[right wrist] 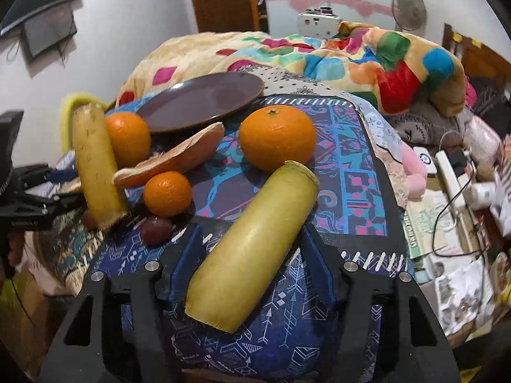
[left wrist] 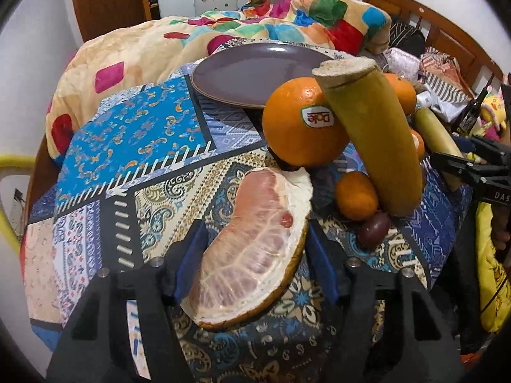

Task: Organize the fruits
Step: 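Grasp the pink pomelo slice with the left tool while the right grasps a yellow cylindrical fruit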

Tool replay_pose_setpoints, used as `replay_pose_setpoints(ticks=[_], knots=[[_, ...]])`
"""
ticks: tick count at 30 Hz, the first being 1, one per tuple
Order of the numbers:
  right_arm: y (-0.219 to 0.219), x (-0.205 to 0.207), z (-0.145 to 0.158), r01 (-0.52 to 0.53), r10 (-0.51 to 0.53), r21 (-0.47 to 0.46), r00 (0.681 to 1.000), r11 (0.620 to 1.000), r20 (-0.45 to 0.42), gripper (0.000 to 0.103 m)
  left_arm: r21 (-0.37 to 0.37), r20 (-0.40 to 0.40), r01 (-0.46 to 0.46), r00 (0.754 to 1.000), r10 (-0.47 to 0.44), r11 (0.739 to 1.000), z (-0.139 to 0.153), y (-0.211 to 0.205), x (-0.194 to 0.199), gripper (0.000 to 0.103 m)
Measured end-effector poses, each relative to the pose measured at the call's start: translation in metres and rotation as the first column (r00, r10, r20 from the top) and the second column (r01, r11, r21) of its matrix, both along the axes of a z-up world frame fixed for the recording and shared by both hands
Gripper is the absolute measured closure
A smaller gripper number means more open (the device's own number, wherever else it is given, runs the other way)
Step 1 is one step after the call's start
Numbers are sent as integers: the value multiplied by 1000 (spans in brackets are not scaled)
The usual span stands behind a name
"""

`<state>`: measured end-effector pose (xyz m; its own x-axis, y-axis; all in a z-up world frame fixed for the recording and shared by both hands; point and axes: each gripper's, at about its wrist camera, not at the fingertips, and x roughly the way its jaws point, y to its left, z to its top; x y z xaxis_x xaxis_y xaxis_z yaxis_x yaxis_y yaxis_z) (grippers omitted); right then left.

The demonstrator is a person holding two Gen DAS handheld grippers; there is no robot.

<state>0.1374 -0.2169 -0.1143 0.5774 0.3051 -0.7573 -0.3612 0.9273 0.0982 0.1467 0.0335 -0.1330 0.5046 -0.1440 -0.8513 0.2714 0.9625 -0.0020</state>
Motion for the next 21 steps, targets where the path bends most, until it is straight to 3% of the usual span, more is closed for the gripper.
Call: replay_pose_setpoints(ticks=[8,13,16,21], knots=[[-7,-8,7,-73,71,-60,997,996,-37,61,30,-63,6,998,-4,1000,4,-6,-23,45],[-11,3,7,-64,59,-43,994,997,-97,62,17,-86,23,996,-21,1000,2,-5,-17,44],[-3,8,3,-64,57,-72,994,995,-89,62,-4,-74,20,997,-20,1000,1,-3,-13,44],[5,12,2,-58,52,-105,997,993,-63,62,-2,-46,17,999,-17,1000,3,-7,-12,54]])
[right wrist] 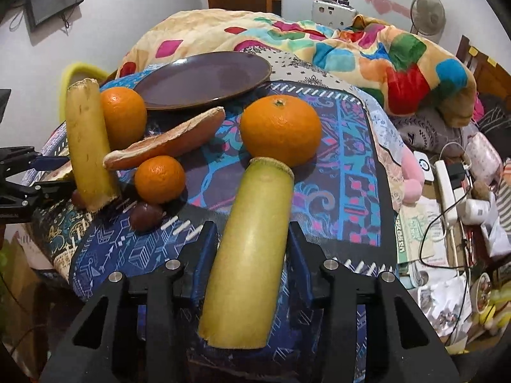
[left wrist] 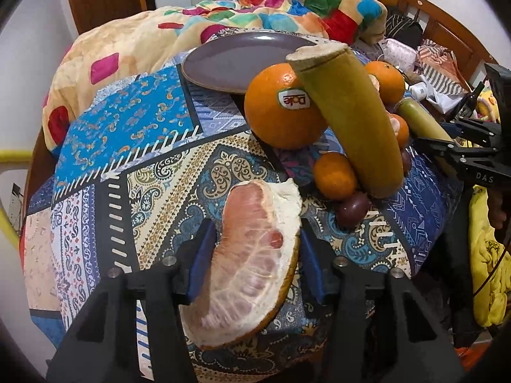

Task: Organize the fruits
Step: 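Grasp the pink pomelo slice with the left tool while the right grasps a yellow cylindrical fruit, then carry the pomelo slice onto the purple plate with left while right sets the yellow fruit there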

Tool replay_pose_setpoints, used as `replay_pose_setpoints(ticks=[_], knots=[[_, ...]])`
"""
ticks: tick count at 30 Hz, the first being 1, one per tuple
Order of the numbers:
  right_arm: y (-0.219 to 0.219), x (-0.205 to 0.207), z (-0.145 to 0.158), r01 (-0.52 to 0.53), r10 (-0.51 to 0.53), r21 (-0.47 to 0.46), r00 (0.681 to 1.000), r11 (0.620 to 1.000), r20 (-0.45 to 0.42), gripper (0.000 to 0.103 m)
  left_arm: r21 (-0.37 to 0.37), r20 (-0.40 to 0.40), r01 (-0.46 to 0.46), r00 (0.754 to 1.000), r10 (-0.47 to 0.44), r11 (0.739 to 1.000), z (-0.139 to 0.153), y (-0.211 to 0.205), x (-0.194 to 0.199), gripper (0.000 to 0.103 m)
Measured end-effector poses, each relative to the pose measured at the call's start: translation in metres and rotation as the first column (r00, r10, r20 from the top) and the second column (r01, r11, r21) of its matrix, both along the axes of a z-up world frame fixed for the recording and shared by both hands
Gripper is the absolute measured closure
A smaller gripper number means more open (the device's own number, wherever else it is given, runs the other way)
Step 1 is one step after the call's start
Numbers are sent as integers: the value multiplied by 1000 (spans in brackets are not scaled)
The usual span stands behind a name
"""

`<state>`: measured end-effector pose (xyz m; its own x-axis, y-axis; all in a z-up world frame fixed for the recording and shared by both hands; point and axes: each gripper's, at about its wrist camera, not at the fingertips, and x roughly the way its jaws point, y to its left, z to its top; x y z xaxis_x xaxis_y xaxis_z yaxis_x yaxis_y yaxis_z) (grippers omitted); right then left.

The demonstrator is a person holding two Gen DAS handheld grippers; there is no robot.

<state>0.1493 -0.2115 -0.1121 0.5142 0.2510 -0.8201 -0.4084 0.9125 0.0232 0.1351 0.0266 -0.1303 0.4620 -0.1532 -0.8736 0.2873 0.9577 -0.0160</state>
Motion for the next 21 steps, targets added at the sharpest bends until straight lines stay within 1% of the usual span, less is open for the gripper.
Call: replay_pose_setpoints(ticks=[2,3,4,5,8,11,15,18,21], knots=[[0,0,1,-1,1,4,1000,1000,-2,63,23,20,0,1000,0,1000,3,-3,-1,58],[-1,0,1,-1,1,8,1000,1000,-3,64,28,27,-2,1000,1,1000,4,-3,-2,58],[-3,0,2,3,-3,19,1000,1000,-3,68,22,34,-4,999,4,1000,6,-2,-2,58],[-4,-1,3,5,-5,24,1000,1000,-2,69,14,36,-7,999,6,1000,8,-1,-2,58],[-9,-4,7,10,-11,51,1000,999,6,69,-4,49,-19,999,20,1000,16,5,-2,59],[-12,-7,13,14,-16,73,1000,997,24,69,-20,79,-37,996,39,999,28,11,-3,59],[-16,-9,26,17,-24,102,998,995,62,69,-47,133,-57,989,63,997,49,16,-5,60],[-17,-10,39,16,-28,117,994,993,103,69,-49,171,-59,983,67,997,61,16,-8,62],[-17,-11,50,13,-31,129,990,992,141,69,-64,203,-62,976,74,996,72,18,-10,66]])
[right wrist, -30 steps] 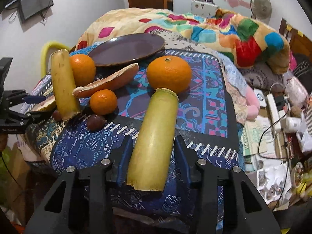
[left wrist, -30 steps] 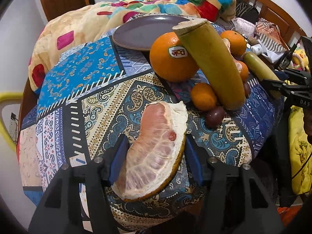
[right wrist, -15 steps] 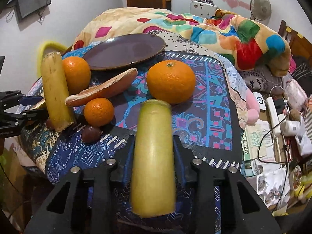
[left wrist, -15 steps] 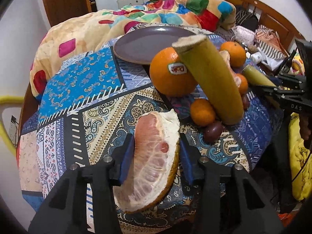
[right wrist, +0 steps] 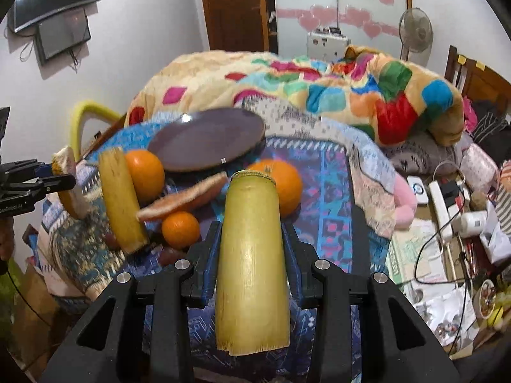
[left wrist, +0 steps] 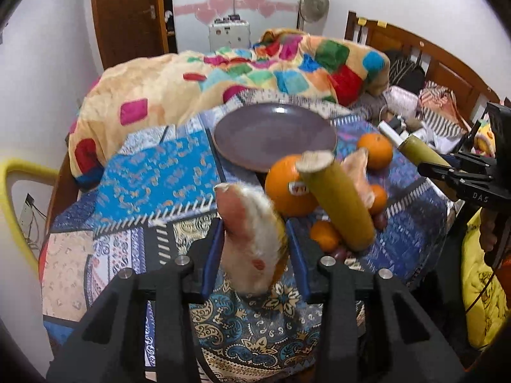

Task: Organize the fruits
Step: 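Carry the pomelo slice onto the purple plate with left while right sets the yellow fruit there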

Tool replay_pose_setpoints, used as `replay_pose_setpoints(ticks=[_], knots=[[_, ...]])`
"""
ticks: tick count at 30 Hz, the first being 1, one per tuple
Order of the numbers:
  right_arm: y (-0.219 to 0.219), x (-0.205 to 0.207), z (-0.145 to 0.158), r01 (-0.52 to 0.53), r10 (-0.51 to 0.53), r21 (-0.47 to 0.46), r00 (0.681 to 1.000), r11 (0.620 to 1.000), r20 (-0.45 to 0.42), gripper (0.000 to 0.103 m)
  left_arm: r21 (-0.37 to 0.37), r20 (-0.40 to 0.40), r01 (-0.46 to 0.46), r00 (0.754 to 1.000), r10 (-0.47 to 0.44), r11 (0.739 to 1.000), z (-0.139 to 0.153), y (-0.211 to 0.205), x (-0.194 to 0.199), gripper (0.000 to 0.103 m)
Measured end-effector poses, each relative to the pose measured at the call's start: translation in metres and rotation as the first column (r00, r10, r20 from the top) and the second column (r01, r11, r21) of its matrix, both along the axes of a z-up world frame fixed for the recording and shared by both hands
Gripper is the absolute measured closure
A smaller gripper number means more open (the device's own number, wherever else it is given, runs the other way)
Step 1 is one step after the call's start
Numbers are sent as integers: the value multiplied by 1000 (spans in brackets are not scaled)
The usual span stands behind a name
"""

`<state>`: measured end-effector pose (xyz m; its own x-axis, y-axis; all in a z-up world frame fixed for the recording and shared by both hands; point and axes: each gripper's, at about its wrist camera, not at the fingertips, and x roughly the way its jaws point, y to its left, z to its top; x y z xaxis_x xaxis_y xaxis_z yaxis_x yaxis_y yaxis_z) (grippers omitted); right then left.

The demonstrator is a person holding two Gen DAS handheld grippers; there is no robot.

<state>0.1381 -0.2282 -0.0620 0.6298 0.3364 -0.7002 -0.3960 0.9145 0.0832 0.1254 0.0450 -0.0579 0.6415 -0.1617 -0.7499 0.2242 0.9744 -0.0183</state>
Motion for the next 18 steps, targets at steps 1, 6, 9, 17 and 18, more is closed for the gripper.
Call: replay_pose_setpoints(ticks=[1,6,9,17,18], knots=[[1,1,4,0,0,10,1000,1000,12,69,-5,9,-1,1000,1,1000,4,1,1,69],[2,5,18,2,-5,44,998,999,59,69,-25,31,-4,1000,5,1000,12,1,11,87],[7,10,27,-3,-3,63,996,998,85,69,-23,43,-4,999,5,1000,15,-1,18,87],[25,28,34,-30,21,74,993,997,116,69,-24,120,-12,993,15,1000,40,0,40,87],[27,30,34,-34,25,74,993,997,117,69,-23,125,-12,992,15,1000,42,0,43,87]])
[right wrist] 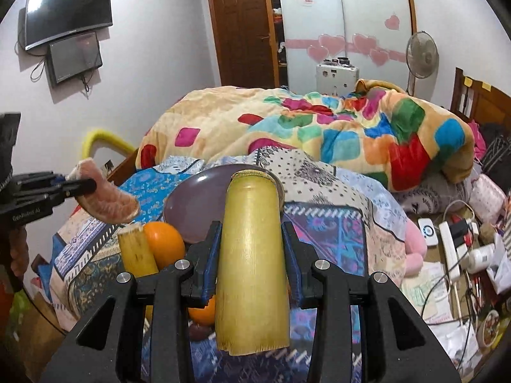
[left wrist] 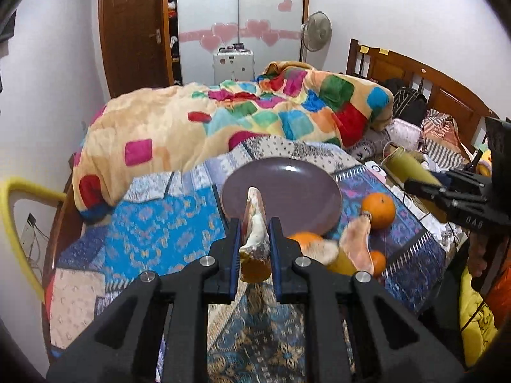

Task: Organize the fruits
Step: 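Carry the pomelo slice onto the purple plate with left while right sets the yellow fruit there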

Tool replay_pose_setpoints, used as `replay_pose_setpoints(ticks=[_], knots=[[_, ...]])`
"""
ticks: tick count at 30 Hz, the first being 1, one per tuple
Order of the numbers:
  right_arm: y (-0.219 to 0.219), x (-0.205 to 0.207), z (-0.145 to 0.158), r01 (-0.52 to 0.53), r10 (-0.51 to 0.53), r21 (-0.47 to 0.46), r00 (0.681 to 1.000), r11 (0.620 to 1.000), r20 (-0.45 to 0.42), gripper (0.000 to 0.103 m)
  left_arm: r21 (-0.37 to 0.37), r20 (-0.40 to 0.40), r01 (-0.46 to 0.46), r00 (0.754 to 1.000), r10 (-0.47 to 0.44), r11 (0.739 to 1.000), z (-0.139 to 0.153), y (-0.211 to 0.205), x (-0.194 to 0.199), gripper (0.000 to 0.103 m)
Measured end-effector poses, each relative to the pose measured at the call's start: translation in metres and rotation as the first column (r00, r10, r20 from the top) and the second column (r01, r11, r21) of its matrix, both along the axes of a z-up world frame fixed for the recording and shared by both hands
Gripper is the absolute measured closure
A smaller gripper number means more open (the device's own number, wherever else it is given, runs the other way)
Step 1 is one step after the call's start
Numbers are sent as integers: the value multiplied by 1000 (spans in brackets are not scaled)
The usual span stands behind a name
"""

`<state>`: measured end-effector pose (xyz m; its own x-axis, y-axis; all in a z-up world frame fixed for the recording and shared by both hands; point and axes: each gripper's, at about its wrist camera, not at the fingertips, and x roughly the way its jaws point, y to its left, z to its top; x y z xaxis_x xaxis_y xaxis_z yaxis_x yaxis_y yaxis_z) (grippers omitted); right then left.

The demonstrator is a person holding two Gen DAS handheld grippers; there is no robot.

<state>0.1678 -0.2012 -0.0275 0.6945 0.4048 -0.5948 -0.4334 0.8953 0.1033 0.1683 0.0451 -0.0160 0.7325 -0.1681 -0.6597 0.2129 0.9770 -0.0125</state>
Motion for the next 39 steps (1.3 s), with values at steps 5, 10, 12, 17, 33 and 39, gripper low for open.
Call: replay_pose_setpoints(ticks=[5,10,12,17,33,39], knots=[[10,17,-2,-14,14,4,1000,1000,1,69,14,24,0,1000,0,1000,5,-7,20,87],[24,41,-7,-15,15,-14,1000,1000,-2,69,30,29,15,999,-16,999,1,-19,43,87],[28,50,-9,-15,15,-23,1000,1000,-8,69,45,32,19,999,-21,999,-2,-25,51,87],[43,79,-18,-23,21,-34,998,999,-65,69,84,37,11,999,-14,996,-11,-37,78,87],[75,140,-43,-19,-12,-155,979,988,-201,69,125,9,-27,1000,26,992,-45,-34,136,87],[79,136,-32,-29,1,-153,983,988,-182,71,87,-11,18,1000,-17,996,-45,-38,129,85]])
